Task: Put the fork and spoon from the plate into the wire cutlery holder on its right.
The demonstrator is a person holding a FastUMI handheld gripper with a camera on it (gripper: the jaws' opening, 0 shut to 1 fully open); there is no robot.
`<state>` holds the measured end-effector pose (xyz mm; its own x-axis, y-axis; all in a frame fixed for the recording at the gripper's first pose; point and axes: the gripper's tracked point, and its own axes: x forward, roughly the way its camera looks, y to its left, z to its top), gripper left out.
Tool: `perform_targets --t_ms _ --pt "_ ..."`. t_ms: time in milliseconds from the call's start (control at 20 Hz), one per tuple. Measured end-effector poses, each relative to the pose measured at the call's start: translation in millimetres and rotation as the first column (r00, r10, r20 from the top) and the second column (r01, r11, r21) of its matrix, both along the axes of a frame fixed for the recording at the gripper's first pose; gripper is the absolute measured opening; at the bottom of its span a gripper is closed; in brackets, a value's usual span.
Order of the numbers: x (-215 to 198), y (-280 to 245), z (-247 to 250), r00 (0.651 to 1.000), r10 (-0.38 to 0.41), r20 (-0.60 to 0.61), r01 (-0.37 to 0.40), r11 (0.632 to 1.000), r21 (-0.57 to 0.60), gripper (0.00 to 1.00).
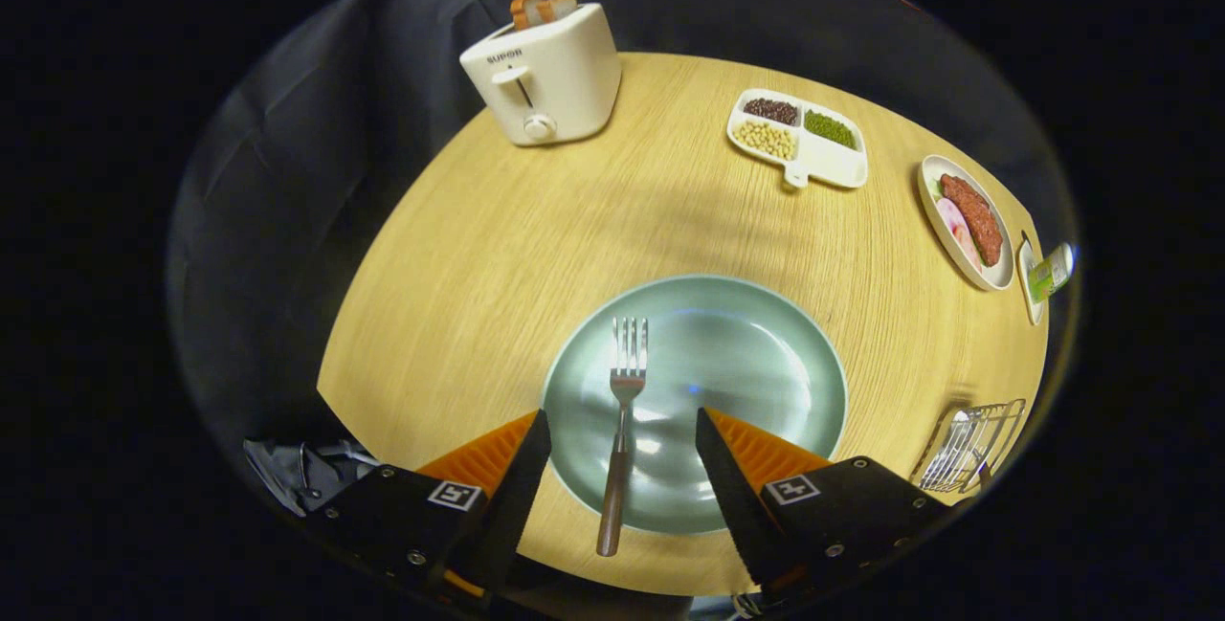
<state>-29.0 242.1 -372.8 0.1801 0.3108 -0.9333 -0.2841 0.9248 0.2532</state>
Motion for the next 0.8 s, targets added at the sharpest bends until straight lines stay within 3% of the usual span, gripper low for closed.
perform_targets --t_ms 300,500,650,800 --pt "-18.8 6.6 -34.9 0.985 0.049 -0.166 -0.062 0.995 -0.074 0.69" --pt "-12.6 11.2 -45.4 0.982 0.048 -0.181 -0.07 0.991 -0.117 0.48" --pt "-13.9 7.9 -46.7 0.981 0.068 -0.18 -0.097 0.983 -0.156 0.41" --pt "-11.9 1.2 -52.0 0.982 0.025 -0.19 -0.059 0.983 -0.175 0.11"
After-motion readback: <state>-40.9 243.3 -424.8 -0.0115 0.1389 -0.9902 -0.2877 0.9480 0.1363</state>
